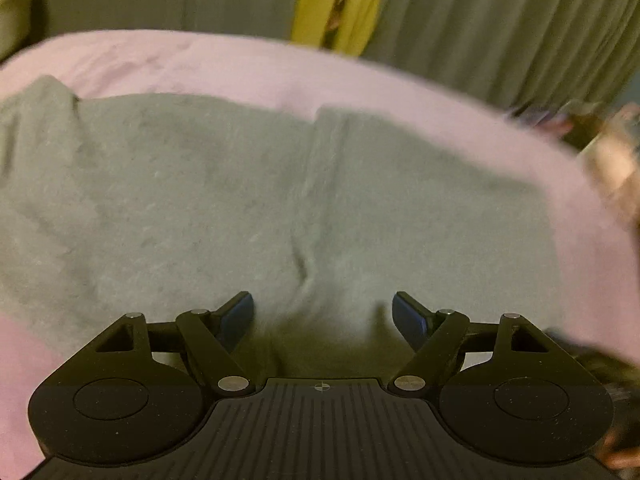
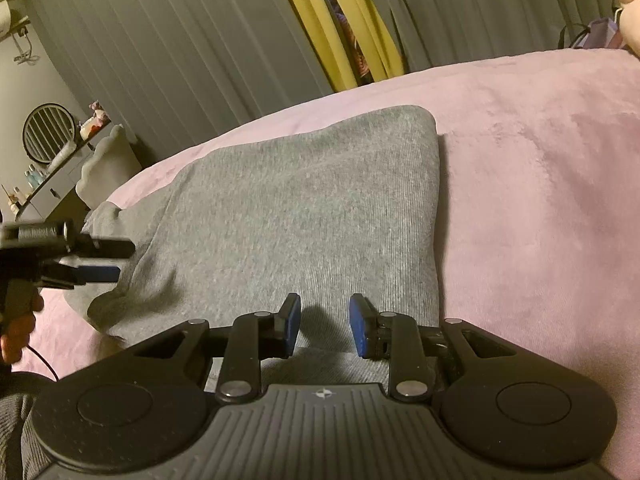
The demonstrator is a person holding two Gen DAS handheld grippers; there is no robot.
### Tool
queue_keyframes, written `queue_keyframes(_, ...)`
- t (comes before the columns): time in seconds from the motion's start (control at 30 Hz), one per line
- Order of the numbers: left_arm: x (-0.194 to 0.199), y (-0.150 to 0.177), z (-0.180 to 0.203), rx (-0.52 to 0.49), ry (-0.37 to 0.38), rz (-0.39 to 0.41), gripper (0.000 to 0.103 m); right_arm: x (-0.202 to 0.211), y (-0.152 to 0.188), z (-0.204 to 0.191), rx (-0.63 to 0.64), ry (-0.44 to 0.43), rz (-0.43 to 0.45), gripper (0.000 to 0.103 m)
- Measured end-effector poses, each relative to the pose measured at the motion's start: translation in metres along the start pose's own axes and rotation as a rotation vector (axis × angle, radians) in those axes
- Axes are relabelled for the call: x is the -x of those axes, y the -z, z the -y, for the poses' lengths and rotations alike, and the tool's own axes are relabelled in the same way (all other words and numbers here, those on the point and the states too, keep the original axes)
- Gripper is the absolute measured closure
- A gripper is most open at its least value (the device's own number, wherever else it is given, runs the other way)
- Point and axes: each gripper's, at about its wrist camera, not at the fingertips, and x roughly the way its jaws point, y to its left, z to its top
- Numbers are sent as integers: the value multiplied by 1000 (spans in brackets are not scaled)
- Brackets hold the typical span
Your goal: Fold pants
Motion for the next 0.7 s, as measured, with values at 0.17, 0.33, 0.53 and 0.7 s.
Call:
queue_keyframes(0.17,-6,-1,-46,292,0,18,24,0,0,2,-11,-8,0,76)
queue_keyframes(0.33,41,10,-124,501,-13,269,17,0,-1,5,-31,-21,-2,74)
queue_keyframes(0.53,65,35,-234,760,-51,360,16,-1,-3,6,-53,-79,-6,53)
queue_keyframes(0.7,33,41,-276,842,145,288,17,-1,-3,2,-48,-89,-7,45)
